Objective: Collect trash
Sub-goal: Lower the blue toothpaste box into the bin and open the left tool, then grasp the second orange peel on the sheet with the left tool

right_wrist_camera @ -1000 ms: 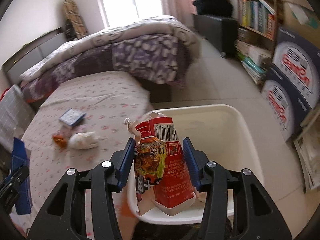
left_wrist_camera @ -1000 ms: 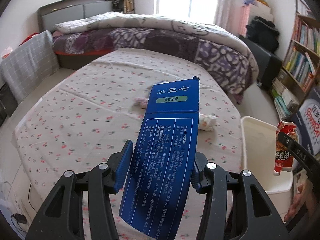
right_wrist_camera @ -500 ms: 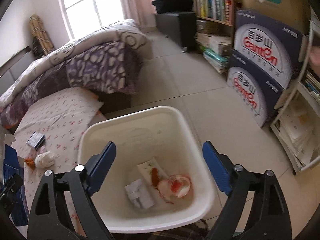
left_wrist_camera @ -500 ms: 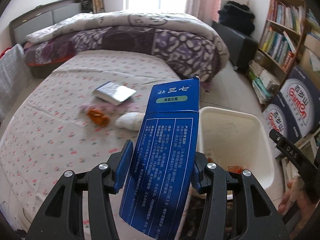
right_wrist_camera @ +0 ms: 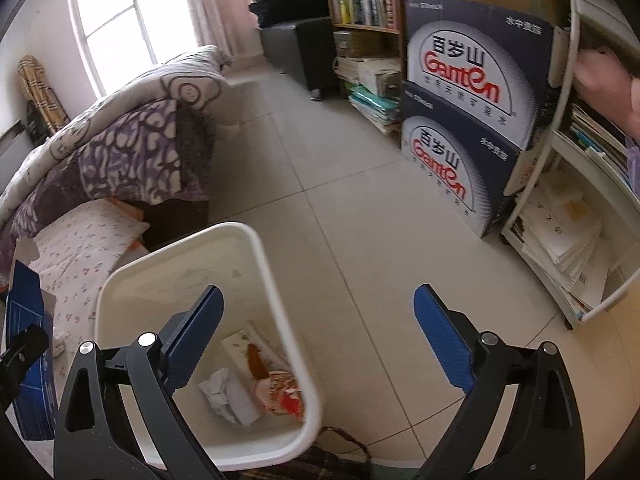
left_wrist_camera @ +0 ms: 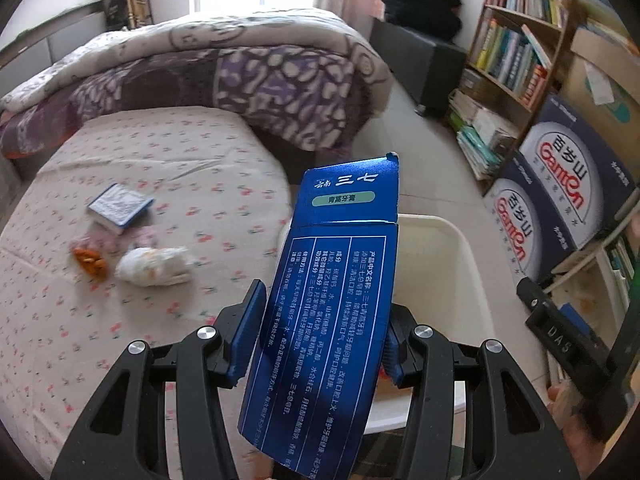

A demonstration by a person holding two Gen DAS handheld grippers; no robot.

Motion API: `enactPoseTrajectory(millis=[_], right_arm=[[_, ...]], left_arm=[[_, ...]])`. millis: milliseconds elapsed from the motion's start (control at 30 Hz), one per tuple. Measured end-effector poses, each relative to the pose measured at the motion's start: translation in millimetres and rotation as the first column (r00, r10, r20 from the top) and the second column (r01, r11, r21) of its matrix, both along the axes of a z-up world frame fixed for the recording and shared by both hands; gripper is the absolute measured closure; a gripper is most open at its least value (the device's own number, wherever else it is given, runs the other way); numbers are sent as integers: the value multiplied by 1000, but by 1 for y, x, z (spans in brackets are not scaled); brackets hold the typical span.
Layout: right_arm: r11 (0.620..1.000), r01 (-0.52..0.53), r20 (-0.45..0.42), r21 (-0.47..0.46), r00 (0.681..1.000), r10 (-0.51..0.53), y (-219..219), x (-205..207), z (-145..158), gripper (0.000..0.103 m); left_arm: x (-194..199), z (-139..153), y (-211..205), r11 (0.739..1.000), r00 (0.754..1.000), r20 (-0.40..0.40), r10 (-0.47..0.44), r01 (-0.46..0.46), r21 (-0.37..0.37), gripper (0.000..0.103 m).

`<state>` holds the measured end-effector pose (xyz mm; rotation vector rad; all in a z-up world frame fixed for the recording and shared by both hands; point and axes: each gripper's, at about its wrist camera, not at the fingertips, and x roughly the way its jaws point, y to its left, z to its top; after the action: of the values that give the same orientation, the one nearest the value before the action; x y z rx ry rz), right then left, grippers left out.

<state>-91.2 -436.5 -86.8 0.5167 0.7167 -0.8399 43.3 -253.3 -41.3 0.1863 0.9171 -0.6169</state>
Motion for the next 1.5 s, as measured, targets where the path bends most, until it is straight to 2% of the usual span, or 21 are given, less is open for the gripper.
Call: enactPoseTrajectory(millis=[233,400,500,667,867,1067,1167,1333,1400,1500], right_arm=[[999,34,2,13,999,-34,-12,-11,-3,10],[999,34,4,10,999,-34,-11,-12,-1,9],[1000,24,3,4,1000,-24,-8,-9,0,9],[1000,-6,1,-1,1000,6,2,-1,3,8],[998,-70,-15,5,997,70,19,17,0,7],[986,-164,-39,-2,986,164,45,43,-1,7],[977,-212,-52,-11,976,212,57,56,0,7],[956,-293,-71,-18,954,291,79,79,-1,7],[947,-322,-76,-23,945,319,86,85,-1,7],[922,-387,-86,-33,920,383,101,98,0,7]], left_arm=[[0,-6,-23,1000,998,-51,-23,23,-7,50],[2,-10,-31,999,995,-89,-42,43,1,36],[3,-9,-25,1000,996,-82,-31,31,3,34],[10,-8,-10,1000,998,-66,16,-15,15,32],[34,-15,29,990,990,-38,133,-131,61,28],[72,-25,82,955,958,-29,286,-282,95,27],[93,-30,111,926,930,-28,368,-363,104,27],[129,-42,154,868,868,-57,494,-488,98,27],[141,-46,165,851,849,-76,523,-516,93,27],[156,-54,170,845,839,-104,534,-525,99,28]])
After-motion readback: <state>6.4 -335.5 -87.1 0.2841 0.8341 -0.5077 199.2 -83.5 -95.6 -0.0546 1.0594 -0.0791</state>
